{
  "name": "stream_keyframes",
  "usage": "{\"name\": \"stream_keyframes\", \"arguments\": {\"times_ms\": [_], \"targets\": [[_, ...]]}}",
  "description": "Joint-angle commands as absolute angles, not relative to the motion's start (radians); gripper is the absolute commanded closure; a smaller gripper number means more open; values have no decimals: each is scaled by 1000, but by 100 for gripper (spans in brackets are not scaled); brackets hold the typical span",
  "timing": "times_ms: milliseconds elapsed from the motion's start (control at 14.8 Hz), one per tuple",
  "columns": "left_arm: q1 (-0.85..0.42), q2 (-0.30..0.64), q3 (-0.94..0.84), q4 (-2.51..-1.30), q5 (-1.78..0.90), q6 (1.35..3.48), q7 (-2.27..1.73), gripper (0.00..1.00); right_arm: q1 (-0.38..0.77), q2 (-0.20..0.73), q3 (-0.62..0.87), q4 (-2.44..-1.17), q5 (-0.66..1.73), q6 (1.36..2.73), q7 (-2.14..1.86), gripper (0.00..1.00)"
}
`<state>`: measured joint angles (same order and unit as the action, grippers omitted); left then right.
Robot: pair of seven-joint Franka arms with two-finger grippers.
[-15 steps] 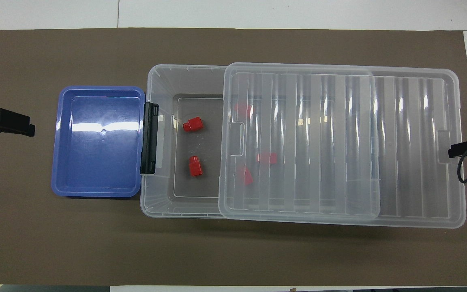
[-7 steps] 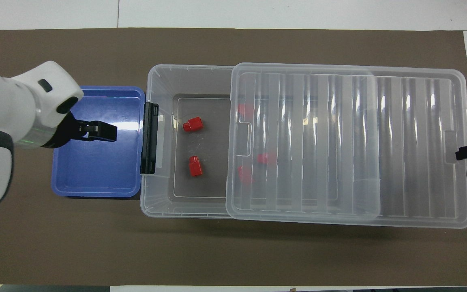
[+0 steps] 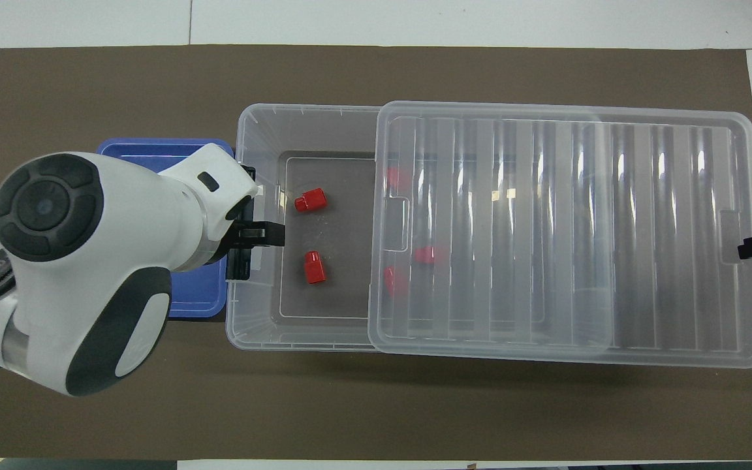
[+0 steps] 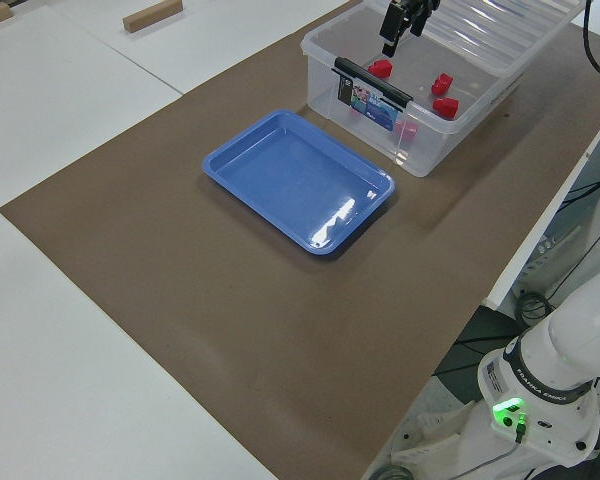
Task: Place red block in blue tray from box
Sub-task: 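Reach the left gripper over the tray into the opened box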
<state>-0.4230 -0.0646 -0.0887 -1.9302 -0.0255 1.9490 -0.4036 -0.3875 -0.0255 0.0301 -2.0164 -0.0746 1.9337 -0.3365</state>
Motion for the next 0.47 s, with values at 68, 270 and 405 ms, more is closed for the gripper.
{"name": "stream_keyframes", "arguments": {"times_ms": [68, 270, 405], "targets": [[-506, -17, -74, -1983, -31, 2043, -500, 0, -407, -34, 37, -2022, -89, 1945, -368, 0], [-552, 41, -74, -1991, -29, 2091, -541, 0, -393, -28, 38, -1994, -89, 1930, -356, 0], [-566, 84, -74, -2000, -18, 2138, -571, 0, -364, -9, 40, -1924, -87, 1857, -347, 0]]}}
